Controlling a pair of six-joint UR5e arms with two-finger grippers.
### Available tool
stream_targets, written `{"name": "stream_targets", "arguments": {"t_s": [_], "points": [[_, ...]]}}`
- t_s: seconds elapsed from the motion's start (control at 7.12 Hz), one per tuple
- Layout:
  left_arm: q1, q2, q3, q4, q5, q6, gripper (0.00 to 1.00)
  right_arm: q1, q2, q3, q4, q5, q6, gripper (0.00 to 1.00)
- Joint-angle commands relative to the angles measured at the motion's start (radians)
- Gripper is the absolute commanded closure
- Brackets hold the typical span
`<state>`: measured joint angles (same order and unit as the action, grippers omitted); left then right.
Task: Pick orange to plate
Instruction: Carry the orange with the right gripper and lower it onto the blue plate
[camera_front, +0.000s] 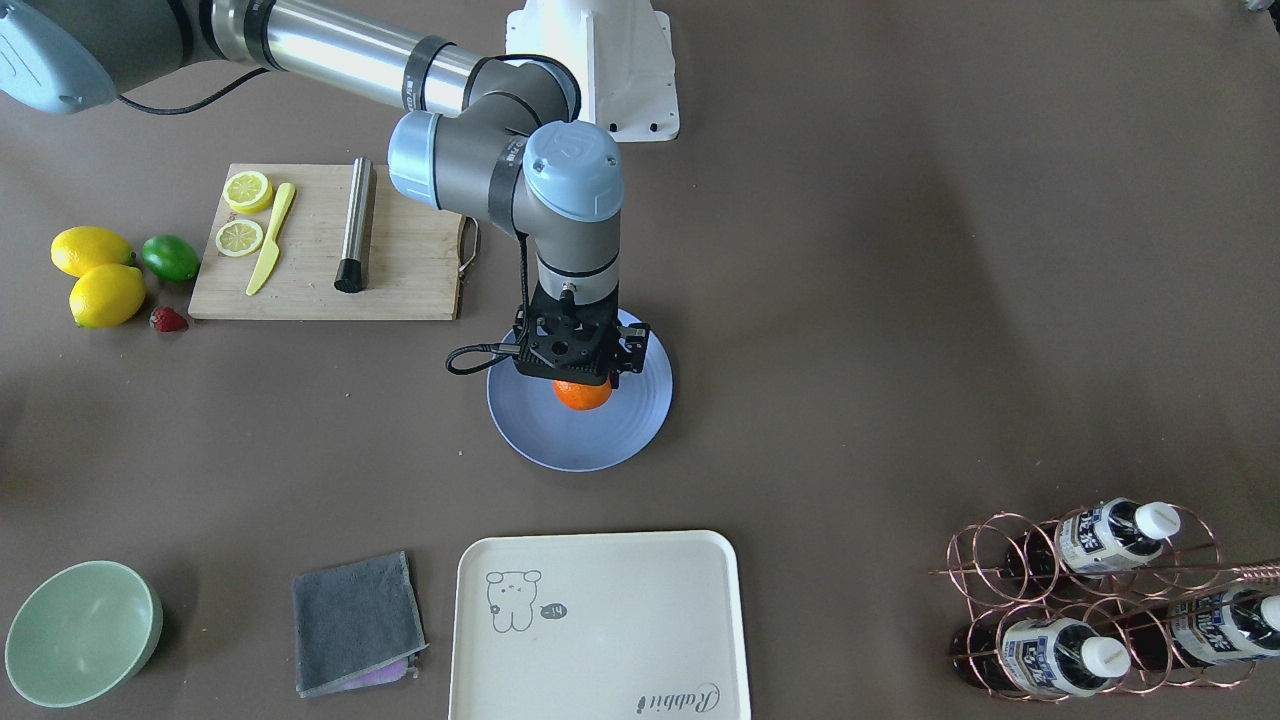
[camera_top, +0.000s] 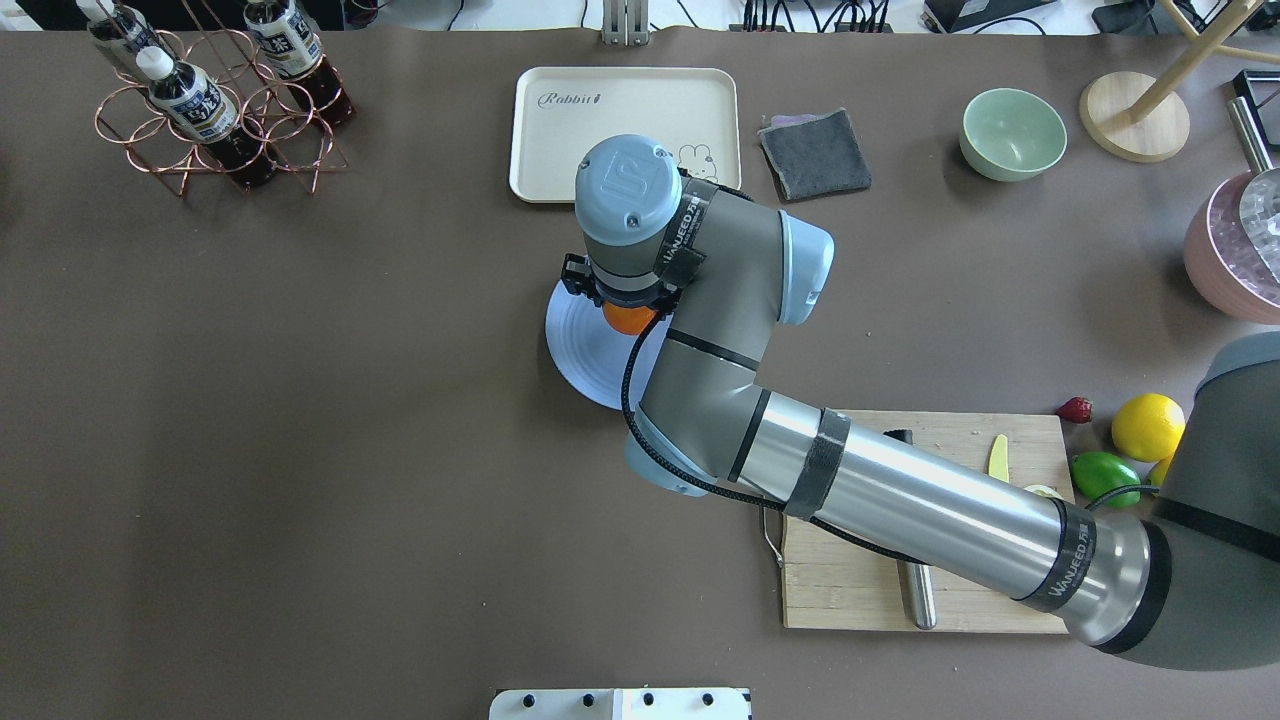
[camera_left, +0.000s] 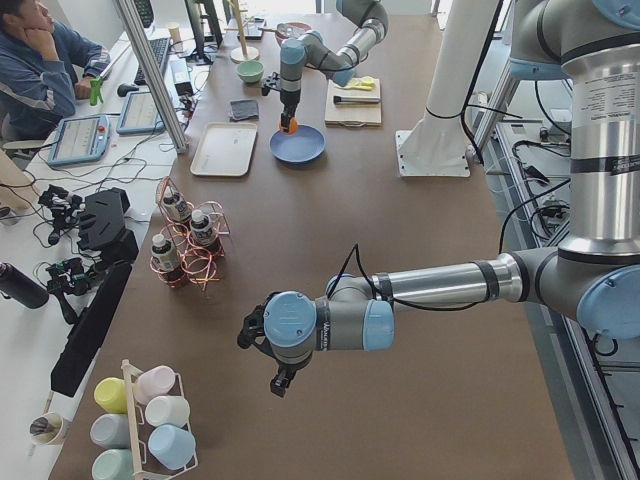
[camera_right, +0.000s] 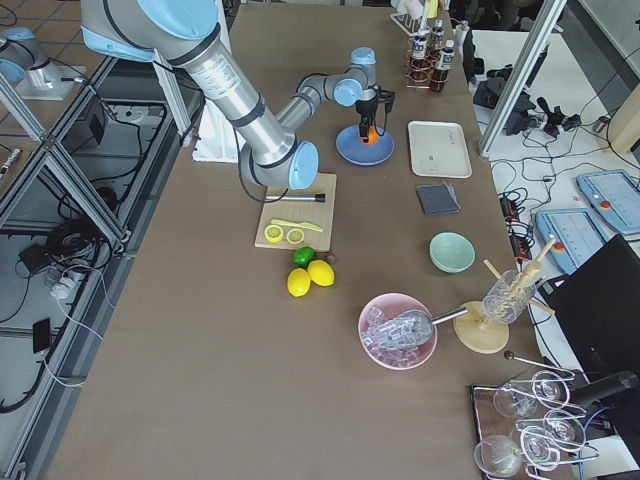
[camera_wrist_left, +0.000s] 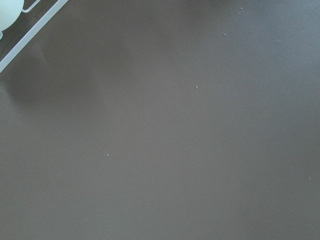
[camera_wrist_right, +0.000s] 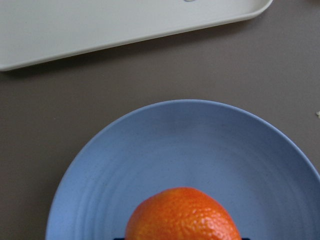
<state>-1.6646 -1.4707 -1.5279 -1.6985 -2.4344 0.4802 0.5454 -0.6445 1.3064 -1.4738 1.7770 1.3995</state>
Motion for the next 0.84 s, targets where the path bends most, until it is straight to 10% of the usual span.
{"name": "stream_targets", "arguments": {"t_s": [0.0, 0.28, 0.42, 0.56, 0.7], "points": [[-0.001, 0.001, 0.005, -0.001, 0.000, 0.000, 0.02, -0.022, -0.004, -0.027, 0.023, -0.019, 0.012, 1.00], [-0.001, 0.009, 0.002, -0.001, 0.000, 0.000, 0.02, -0.030, -0.007, -0.029, 0.024, -0.019, 0.012, 1.00], [-0.001, 0.009, 0.002, -0.001, 0.000, 0.000, 0.02, -0.030, -0.012, -0.029, 0.026, -0.022, 0.007, 0.25], [-0.001, 0.010, 0.005, -0.001, 0.000, 0.000, 0.02, -0.028, -0.017, -0.021, 0.027, -0.037, 0.006, 0.00], [-0.001, 0.010, 0.009, -0.001, 0.000, 0.000, 0.02, -0.001, -0.017, -0.009, 0.049, -0.034, 0.004, 0.00]]}}
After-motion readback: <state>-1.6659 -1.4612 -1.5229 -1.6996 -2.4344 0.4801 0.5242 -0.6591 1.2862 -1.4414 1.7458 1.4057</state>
